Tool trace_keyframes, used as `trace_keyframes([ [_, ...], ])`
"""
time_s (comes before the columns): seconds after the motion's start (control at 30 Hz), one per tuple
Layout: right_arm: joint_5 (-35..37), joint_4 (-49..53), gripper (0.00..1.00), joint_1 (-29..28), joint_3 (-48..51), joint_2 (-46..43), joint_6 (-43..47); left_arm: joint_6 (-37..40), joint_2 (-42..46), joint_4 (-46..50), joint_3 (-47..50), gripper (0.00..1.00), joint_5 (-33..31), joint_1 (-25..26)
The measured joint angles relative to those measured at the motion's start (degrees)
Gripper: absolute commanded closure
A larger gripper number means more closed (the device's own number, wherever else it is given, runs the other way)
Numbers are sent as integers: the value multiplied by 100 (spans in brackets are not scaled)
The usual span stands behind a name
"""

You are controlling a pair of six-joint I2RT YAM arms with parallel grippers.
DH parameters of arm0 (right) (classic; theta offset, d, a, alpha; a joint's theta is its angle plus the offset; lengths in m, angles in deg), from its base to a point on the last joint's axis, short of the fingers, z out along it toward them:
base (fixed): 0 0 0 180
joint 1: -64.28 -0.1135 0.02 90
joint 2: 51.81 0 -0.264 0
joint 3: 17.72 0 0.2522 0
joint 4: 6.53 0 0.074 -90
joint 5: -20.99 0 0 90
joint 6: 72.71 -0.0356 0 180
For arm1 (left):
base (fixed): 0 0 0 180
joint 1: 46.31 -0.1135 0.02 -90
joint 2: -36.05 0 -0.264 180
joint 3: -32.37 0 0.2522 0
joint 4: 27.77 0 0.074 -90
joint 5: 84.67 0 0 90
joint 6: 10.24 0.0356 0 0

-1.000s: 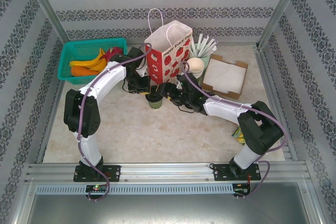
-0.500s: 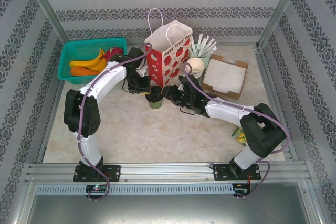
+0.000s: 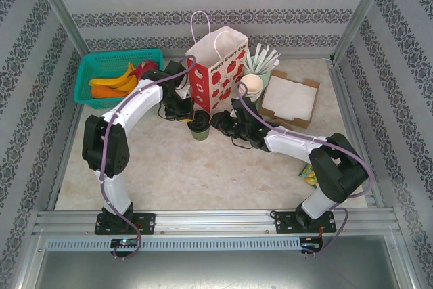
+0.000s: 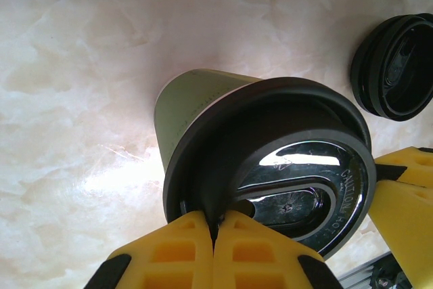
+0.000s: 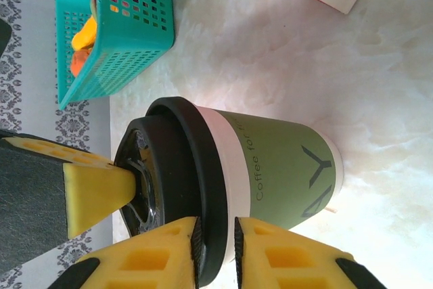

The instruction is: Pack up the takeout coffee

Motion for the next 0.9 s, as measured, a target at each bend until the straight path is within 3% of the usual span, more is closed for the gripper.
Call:
trace_keyframes([
  [0.27, -57, 37, 84, -2, -107, 136, -28, 11, -2, -2, 2, 100, 17, 0],
  [0.57, -59, 94, 85, -2, -138, 212, -131, 26, -2, -42, 35, 100, 63, 0],
  [0.9, 0, 1088, 85, 0, -675, 398, -72, 20, -175, -35, 90, 100, 284, -83],
])
